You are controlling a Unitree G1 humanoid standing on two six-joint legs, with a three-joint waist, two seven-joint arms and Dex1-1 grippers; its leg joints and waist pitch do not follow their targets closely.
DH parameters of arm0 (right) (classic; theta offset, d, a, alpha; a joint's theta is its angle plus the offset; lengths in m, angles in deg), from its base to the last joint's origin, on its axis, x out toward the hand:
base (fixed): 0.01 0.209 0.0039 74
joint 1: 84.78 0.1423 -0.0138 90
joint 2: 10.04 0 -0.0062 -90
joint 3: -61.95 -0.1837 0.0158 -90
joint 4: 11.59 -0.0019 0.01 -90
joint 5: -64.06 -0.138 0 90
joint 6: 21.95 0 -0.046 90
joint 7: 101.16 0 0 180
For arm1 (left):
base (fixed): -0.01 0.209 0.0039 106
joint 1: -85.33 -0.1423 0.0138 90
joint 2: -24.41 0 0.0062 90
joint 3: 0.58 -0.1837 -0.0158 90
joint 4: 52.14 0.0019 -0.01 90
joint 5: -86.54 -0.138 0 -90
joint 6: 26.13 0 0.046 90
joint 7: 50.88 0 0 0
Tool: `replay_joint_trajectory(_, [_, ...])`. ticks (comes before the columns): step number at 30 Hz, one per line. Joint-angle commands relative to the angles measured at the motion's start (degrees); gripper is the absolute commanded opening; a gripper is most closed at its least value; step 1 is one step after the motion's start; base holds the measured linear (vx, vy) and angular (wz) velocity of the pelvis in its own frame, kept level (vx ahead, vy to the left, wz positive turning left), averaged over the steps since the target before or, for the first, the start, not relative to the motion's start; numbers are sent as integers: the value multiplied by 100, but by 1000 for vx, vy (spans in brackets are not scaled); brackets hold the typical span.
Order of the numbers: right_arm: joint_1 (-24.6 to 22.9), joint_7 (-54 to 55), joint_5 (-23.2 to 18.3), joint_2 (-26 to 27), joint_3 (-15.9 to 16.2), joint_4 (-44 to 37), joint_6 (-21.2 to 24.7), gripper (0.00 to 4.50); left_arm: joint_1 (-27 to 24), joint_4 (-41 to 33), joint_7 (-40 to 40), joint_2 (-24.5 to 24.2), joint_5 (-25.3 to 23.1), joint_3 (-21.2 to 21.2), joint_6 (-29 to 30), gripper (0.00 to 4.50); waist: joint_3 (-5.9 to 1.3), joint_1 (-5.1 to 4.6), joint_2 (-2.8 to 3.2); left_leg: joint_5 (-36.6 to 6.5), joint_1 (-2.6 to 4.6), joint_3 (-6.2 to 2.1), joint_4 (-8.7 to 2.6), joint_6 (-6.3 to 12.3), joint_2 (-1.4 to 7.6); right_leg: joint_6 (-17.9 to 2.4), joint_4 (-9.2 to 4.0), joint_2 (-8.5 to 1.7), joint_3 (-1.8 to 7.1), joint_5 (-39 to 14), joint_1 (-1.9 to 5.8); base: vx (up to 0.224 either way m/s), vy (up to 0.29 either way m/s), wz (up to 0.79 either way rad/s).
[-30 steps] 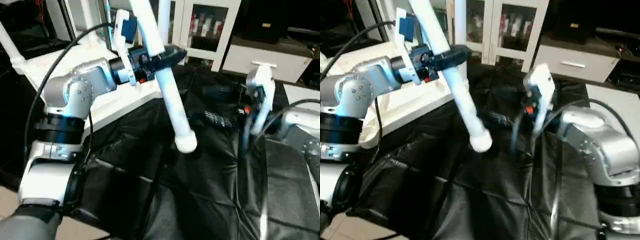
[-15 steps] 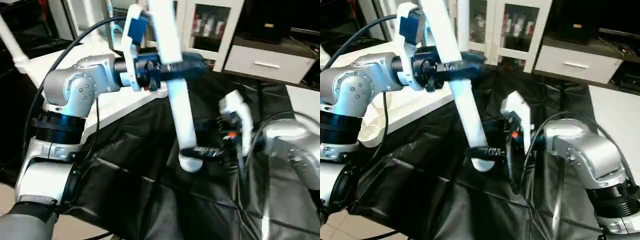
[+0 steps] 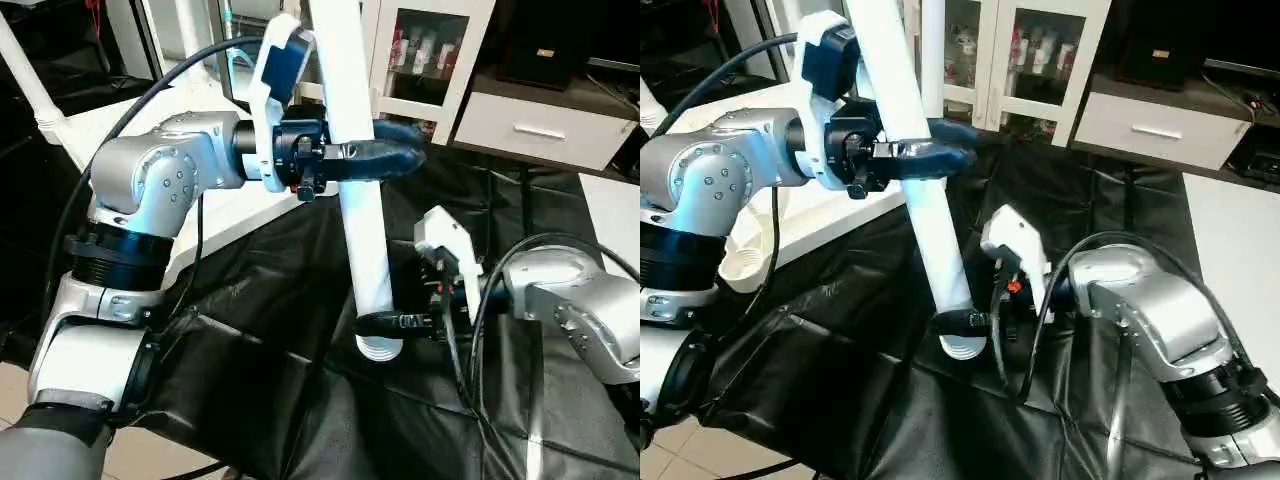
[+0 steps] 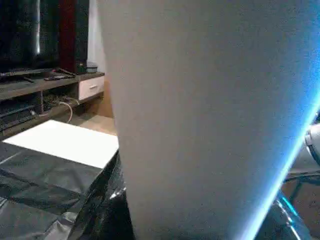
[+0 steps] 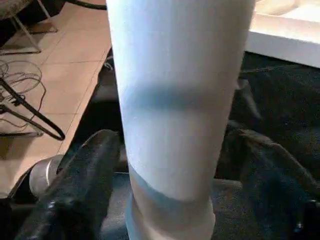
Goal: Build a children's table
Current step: Pick table leg
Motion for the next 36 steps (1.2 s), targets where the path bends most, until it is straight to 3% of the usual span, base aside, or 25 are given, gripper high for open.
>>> replay_joint_trajectory(1, [122, -33, 72, -6, 32, 31, -69, 330, 97, -198, -67, -1, 34, -58, 51, 167, -457, 8, -23, -810, 31, 0, -347, -62, 61, -1204, -399, -362, 220, -921, 344, 0, 0, 0])
replay_joint_trajectory(16, [129, -96, 163, 143, 115, 89, -95, 196, 45, -320, -67, 57, 36, -61, 105, 166, -464, 11, -29, -776, 28, 1, -338, -49, 56, -1217, -387, -353, 218, -839, 352, 0, 0, 0])
replay_joint_trajectory(27, [118, -154, 183, 172, 36, 165, -179, 187, 42, -234, 140, 19, -153, 15, -70, 166, -471, 13, -28, -760, 29, 0, -332, -49, 57, -1223, -378, -358, 217, -821, 354, 0, 0, 0])
replay_joint_trajectory(28, [125, -152, 184, 173, 12, 177, -187, 187, 72, -164, 175, 7, -56, 109, 65, 222, -472, 14, -27, -748, 28, 1, -331, -47, 56, -1227, -377, -357, 217, -806, 354, 0, 0, 0])
replay_joint_trajectory(29, [125, -152, 185, 172, 9, 180, -189, 187, 78, -151, 188, 9, -45, 122, 83, 236, -471, 15, -28, -736, 26, 2, -329, -40, 51, -1231, -376, -354, 217, -789, 355, 0, 0, 0])
replay_joint_trajectory(36, [98, -143, 205, 135, -82, 239, -242, 186, 118, -30, 101, -106, 14, 323, -7, 280, -472, 14, -31, -731, 27, -1, -331, -31, 56, -1230, -370, -355, 214, -789, 352, 0, 0, 0])
